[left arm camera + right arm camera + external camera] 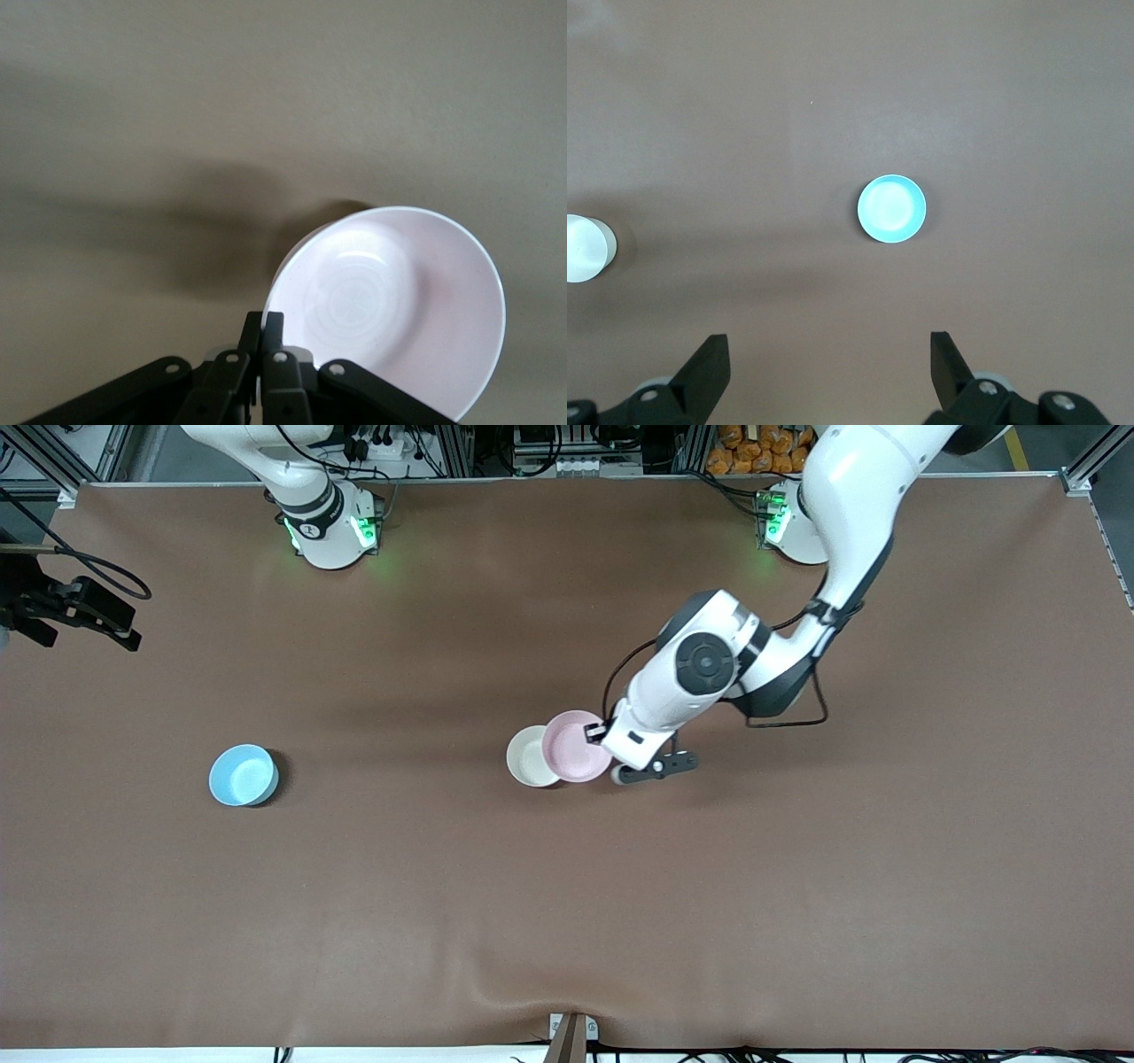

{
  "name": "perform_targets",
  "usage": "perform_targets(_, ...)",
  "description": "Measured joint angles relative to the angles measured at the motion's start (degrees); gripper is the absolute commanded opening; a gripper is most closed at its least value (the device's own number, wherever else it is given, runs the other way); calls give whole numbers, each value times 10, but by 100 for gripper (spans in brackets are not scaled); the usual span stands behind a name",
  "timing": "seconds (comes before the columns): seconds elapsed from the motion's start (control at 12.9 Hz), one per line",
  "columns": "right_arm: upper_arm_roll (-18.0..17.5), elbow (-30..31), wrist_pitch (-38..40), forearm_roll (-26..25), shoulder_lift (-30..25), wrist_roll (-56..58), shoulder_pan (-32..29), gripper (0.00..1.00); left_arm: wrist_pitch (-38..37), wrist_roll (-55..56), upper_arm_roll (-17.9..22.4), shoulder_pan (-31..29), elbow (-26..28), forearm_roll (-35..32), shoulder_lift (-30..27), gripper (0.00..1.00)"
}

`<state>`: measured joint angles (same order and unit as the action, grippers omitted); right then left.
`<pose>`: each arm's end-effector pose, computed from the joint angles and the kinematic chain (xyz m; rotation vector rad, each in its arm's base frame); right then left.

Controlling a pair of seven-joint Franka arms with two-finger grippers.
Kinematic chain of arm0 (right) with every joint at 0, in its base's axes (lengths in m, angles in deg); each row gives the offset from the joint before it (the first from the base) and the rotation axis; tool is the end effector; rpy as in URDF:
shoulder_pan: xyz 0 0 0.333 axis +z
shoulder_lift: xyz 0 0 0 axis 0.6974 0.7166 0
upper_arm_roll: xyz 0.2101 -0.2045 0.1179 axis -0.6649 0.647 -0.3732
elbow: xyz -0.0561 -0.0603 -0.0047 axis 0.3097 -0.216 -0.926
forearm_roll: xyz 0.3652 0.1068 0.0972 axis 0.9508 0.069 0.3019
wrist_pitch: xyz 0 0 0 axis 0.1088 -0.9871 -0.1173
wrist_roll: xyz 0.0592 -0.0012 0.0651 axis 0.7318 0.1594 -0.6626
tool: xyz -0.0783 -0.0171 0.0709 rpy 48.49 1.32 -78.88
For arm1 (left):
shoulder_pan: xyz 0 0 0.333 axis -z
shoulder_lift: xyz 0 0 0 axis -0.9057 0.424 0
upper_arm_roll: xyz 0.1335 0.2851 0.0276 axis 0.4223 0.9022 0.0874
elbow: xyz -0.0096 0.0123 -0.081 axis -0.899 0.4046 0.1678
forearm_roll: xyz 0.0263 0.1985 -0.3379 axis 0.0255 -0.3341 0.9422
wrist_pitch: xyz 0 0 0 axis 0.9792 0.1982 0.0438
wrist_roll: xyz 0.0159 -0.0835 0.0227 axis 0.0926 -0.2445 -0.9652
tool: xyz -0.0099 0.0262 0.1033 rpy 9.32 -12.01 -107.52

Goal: Stack pink and blue bowls on white bowl
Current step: 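Carry the pink bowl with the left gripper over the white bowl, then lower the pink bowl into the white bowl and open the left gripper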

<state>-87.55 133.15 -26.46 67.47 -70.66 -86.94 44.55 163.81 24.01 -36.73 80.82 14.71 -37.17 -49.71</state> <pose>0.5334 0.0098 0.6624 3.1109 -0.0796 0.0291 0.5402 -0.4399 0.3056 2.8669 0.3515 -0.1988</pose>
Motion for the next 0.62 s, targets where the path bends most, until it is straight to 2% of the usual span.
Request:
perform_targets(0.31,0,0,0,0,0,0,0,100,61,10,51,78,-16,0,35,0)
perform_targets(0.62,0,0,0,0,0,0,0,100,83,11,69,104,-19,-3,46,0)
